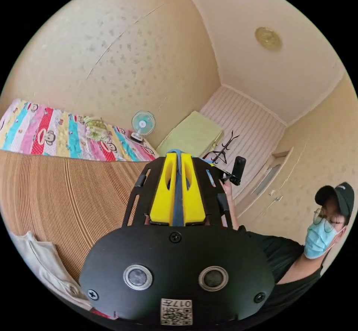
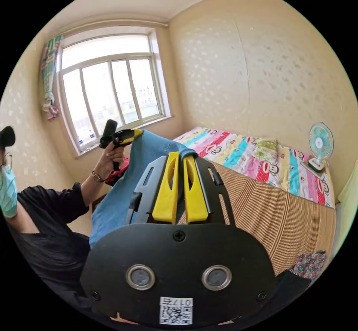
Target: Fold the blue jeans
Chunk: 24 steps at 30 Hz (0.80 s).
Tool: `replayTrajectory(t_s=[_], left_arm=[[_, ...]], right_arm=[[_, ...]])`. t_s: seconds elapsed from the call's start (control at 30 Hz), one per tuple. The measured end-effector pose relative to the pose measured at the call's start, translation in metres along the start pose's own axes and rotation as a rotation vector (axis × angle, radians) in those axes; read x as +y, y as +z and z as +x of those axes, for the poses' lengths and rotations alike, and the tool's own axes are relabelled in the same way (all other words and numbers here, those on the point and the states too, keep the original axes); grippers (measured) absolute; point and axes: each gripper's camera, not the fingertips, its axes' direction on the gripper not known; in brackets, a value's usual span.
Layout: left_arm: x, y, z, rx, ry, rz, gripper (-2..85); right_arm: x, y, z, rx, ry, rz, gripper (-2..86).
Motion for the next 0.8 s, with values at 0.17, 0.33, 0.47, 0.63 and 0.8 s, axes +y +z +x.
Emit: replayTrajectory(t_s=[0.17, 0.33, 0.47, 0.63, 0.8], left_arm=[[0.008, 0.011, -0.017, -0.085, 0.097, 0.037, 0.1], [0.118, 0.022, -0.052, -0.098, 0.047, -0.076, 1.2], [0.270, 0.022, -0.077, -0.111, -0.053, -0.303, 3.5], [0.360, -0.002, -0.105, -0.168, -0.254, -0.408, 9.2], [0.314, 0.021, -0.155, -0.155, -0.306, -0.312, 14.8]], right_arm=[[0.019, 0.034, -0.002, 0.034, -0.048, 0.078, 1.6], [0.161, 0.071, -0.016, -0.108, -0.032, -0.004, 2.0], [0.331, 0.098, -0.034, -0.280, 0.129, -0.241, 3.5], [0.427, 0.094, -0.021, -0.230, 0.503, -0.330, 9.0], [0.355, 0.116, 0.043, -0.202, 0.529, -0.179, 15.9]])
